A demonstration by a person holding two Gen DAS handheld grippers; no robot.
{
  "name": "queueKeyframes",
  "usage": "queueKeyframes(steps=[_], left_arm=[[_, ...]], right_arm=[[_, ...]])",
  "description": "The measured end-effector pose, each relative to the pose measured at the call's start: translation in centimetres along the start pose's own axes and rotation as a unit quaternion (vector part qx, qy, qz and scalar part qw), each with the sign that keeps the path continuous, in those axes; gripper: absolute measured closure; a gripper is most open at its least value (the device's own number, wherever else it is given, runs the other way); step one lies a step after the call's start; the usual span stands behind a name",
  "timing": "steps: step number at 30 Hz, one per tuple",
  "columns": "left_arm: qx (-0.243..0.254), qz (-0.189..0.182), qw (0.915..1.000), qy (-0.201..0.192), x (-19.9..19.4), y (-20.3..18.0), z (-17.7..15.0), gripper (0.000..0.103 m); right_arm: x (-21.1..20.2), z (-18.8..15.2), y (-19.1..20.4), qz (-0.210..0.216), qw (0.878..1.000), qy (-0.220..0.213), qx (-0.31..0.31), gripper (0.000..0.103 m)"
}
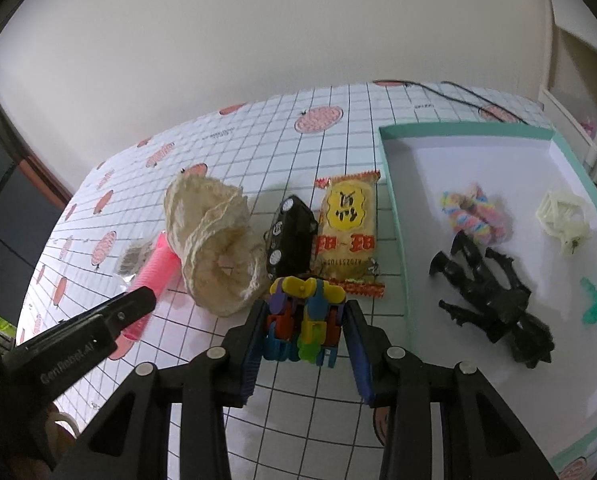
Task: Organize objects
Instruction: 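Close the left tool on the pink curler while the right tool grasps the block toy, then lift and carry the curler with the left tool while the right tool carries the block toy over the tray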
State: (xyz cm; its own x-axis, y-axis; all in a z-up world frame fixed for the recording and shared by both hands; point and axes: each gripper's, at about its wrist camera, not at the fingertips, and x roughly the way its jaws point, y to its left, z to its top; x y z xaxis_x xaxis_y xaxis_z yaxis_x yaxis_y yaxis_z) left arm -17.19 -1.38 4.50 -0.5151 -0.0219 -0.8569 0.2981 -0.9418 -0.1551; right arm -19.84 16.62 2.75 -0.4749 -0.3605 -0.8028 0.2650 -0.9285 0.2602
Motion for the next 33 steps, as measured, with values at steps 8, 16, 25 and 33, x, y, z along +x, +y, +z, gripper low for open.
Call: queueKeyframes(steps=[8,16,25,33], left_arm=[[-0.007,0.008,0.9984,-0.056,-3.3,0.0,0.9,0.078],[-0.006,-0.004,0.9956,-0.093,-5.8,-0.8,1.5,0.078],[0.022,-0.040,0.9928,-0.111,-7.9,-3.8,1.4,0.078],[0.038,-0.070,0.9922,-0.096,-7.7,-6.8,0.7,0.078]], right_arm=[[-1.6,0.4,-0.1,0.009,1.000,-0.020,-0.001,0.062],[-3.3,0.9,0.2,0.019,0.999,-0.042,-0.004,0.062],[-5.6,1.5,-1.0,0.016,0.998,-0.068,-0.006,0.062],[-7.1,1.5,-5.3,-0.021,0.997,-0.070,0.011,0.062]])
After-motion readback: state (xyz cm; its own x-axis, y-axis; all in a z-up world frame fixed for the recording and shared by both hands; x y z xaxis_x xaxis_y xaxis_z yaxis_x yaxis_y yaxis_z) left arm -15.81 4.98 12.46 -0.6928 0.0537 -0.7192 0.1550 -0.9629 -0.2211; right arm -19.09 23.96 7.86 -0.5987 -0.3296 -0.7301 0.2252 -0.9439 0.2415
